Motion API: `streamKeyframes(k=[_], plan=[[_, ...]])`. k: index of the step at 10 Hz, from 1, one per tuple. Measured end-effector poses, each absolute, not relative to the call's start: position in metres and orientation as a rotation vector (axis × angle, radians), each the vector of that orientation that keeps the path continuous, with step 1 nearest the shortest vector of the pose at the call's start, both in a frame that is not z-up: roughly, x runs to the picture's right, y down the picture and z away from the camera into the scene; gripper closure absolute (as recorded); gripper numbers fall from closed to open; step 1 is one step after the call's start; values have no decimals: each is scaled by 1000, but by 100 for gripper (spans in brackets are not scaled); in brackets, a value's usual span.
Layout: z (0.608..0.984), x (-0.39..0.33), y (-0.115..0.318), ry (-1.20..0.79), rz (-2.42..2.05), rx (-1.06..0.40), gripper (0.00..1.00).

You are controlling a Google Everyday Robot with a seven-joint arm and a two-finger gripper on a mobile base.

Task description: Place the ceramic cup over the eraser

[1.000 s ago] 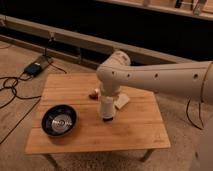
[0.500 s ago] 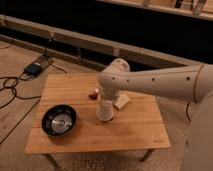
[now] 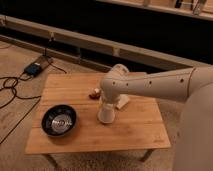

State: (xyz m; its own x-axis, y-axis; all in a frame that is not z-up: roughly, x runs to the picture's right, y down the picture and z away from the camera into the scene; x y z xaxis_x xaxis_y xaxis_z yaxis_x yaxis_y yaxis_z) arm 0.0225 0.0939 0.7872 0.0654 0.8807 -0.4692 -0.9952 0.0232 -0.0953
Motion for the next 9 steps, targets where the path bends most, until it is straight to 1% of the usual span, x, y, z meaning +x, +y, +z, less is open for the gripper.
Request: streamKeyframes(k=[1,2,3,4,9], plan=[[789,23,95,324,1490,-447,44],[792,24,95,333,1493,-440,32],[793,23,95,333,1495,-437,24],[795,21,95,329,1497,-437,20],[806,16,98,306,1528,-461,20]])
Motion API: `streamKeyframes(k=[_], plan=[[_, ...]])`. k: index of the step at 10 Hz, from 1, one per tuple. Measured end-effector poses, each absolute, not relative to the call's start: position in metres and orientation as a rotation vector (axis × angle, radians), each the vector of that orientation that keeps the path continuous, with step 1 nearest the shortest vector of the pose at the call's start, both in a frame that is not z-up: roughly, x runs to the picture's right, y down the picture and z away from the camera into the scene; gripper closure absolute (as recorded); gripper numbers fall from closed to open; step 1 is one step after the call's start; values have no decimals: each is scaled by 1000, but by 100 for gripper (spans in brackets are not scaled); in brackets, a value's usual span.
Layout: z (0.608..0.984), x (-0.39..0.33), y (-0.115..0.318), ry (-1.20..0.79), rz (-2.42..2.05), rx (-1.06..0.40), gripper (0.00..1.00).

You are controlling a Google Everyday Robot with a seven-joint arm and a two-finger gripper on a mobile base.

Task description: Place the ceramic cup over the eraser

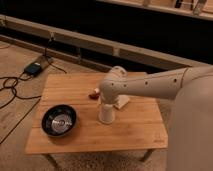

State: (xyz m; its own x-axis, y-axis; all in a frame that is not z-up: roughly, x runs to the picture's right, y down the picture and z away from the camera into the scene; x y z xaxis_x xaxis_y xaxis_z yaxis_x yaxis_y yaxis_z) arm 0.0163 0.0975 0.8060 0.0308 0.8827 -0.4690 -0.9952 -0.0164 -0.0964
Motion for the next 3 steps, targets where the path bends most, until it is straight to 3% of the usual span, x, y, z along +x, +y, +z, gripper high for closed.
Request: streamKeyframes(k=[3], plan=[[806,15,98,306,1531,-464,20]])
